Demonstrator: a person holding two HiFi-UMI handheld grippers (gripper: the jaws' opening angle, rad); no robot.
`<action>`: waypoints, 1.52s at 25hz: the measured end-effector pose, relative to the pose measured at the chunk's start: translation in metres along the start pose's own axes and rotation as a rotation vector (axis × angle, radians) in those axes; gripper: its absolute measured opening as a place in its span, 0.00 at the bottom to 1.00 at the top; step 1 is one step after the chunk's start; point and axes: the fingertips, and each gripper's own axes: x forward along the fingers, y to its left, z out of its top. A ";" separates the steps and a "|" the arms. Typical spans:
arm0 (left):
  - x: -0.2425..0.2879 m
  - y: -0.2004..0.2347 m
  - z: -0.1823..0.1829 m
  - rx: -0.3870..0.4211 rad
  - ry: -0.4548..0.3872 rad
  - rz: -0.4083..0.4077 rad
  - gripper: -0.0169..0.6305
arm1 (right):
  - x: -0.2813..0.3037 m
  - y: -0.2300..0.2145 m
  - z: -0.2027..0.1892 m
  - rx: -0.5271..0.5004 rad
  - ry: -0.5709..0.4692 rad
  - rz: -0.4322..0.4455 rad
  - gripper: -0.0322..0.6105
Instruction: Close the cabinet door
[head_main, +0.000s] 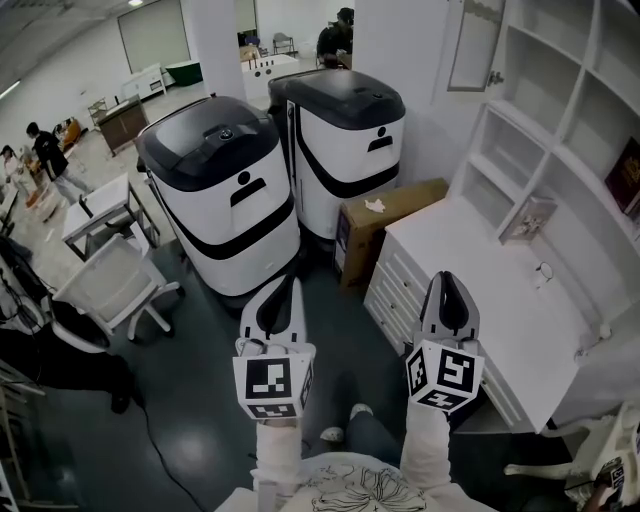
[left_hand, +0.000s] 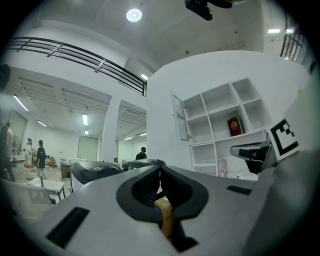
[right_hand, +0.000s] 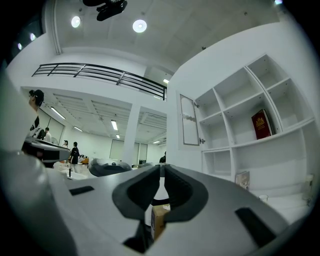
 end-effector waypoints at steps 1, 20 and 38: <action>0.001 0.002 -0.001 -0.001 0.002 -0.001 0.03 | 0.001 0.000 0.000 -0.001 0.000 -0.003 0.07; 0.100 0.025 0.001 0.017 -0.016 0.041 0.03 | 0.111 -0.012 -0.001 0.006 -0.032 0.027 0.15; 0.257 0.005 0.018 0.039 -0.028 0.081 0.03 | 0.269 -0.069 0.013 -0.037 -0.087 0.096 0.21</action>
